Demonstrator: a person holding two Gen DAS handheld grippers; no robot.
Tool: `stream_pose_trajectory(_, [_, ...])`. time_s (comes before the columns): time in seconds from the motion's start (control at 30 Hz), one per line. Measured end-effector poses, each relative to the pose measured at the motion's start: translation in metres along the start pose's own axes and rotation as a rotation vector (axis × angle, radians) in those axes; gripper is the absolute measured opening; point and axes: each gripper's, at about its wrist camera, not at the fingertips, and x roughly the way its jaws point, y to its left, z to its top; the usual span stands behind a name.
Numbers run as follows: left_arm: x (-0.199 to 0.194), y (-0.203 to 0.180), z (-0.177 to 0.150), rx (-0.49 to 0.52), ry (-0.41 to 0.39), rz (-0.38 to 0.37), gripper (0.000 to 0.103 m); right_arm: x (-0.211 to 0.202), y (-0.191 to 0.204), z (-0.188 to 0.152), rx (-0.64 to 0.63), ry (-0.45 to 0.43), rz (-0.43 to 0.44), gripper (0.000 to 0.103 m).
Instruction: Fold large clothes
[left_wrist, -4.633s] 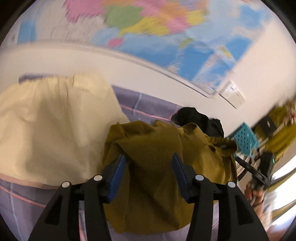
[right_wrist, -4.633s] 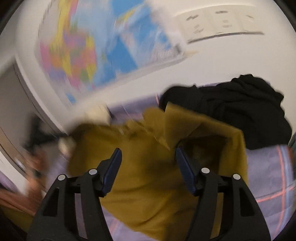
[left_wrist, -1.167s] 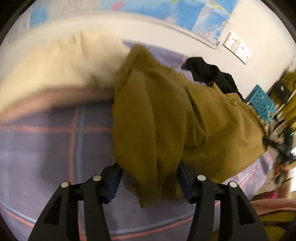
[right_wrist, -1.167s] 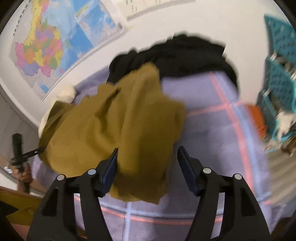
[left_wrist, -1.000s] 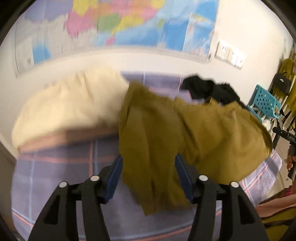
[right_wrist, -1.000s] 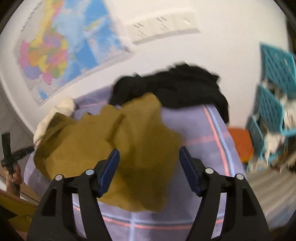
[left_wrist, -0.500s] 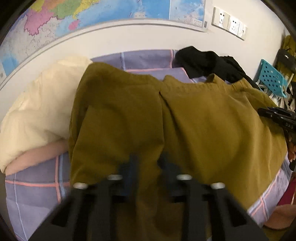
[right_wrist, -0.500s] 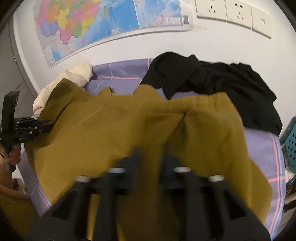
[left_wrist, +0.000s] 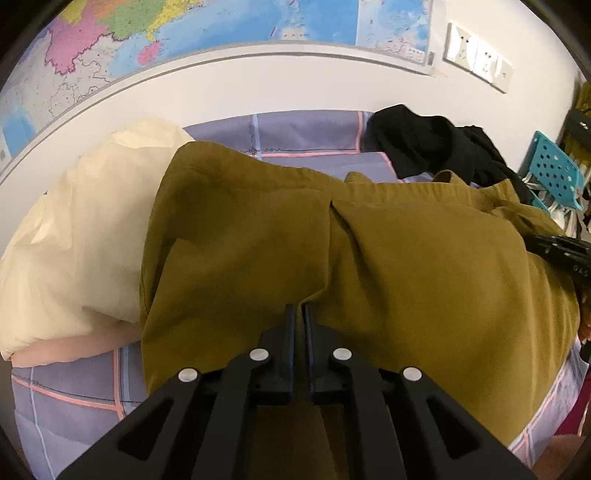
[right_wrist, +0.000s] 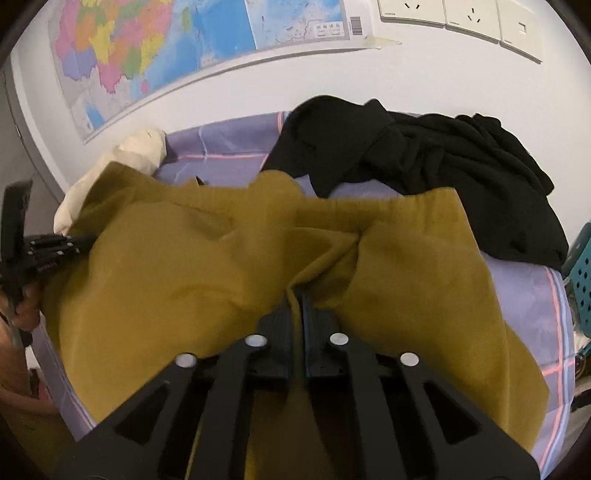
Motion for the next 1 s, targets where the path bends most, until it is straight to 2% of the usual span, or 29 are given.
stream_pose_trajectory(0.03, [-0.003, 0.000, -0.002, -0.005, -0.007, -0.010, 0.010, -0.005, -0.001, -0.001, 0.013, -0.010, 0.010, 0.012])
stream_pose_trajectory(0.1, [-0.008, -0.002, -0.004, 0.002, -0.021, -0.012, 0.019, -0.016, -0.004, -0.001, 0.043, -0.035, 0.035, 0.036])
stream_pose_trajectory(0.13, [-0.011, -0.005, -0.006, 0.013, -0.032, -0.005, 0.024, -0.021, -0.005, 0.000, 0.052, -0.049, 0.041, 0.039])
stream_pose_trajectory(0.2, [-0.018, -0.012, -0.010, 0.041, -0.058, -0.003, 0.029, -0.031, -0.009, 0.003, 0.062, -0.080, 0.035, 0.043])
stream_pose_trajectory(0.27, [-0.024, -0.018, -0.013, 0.064, -0.076, -0.024, 0.032, -0.034, -0.015, 0.008, 0.073, -0.089, 0.012, 0.045])
stream_pose_trajectory(0.37, [-0.023, -0.024, -0.015, 0.084, -0.070, -0.038, 0.035, -0.022, -0.024, 0.015, 0.110, -0.051, 0.007, 0.046])
stream_pose_trajectory(0.43, [-0.018, -0.025, -0.015, 0.088, -0.056, -0.037, 0.035, -0.003, -0.025, 0.019, 0.111, 0.013, 0.000, 0.038])
stream_pose_trajectory(0.5, [-0.012, -0.027, -0.016, 0.084, -0.037, -0.031, 0.035, 0.008, -0.017, 0.019, 0.060, 0.050, -0.025, 0.022])
stream_pose_trajectory(0.6, [-0.010, -0.027, -0.017, 0.076, -0.033, -0.025, 0.036, 0.008, -0.014, 0.020, 0.053, 0.037, -0.038, 0.019])
stream_pose_trajectory(0.73, [-0.014, -0.029, -0.016, 0.068, -0.038, -0.014, 0.039, -0.008, -0.018, 0.020, 0.092, -0.013, -0.016, 0.024])
stream_pose_trajectory(0.77, [-0.016, -0.030, -0.016, 0.071, -0.045, -0.008, 0.040, -0.015, -0.016, 0.018, 0.087, -0.031, -0.014, 0.027])
stream_pose_trajectory(0.8, [-0.018, -0.031, -0.017, 0.075, -0.050, -0.006, 0.042, -0.020, -0.015, 0.017, 0.087, -0.044, -0.006, 0.036])
stream_pose_trajectory(0.83, [-0.020, -0.032, -0.017, 0.077, -0.053, -0.005, 0.047, -0.027, -0.013, 0.015, 0.086, -0.062, 0.010, 0.038])
stream_pose_trajectory(1.0, [-0.026, -0.037, -0.022, 0.086, -0.068, 0.030, 0.052, -0.052, -0.007, 0.002, 0.080, -0.119, 0.063, 0.042])
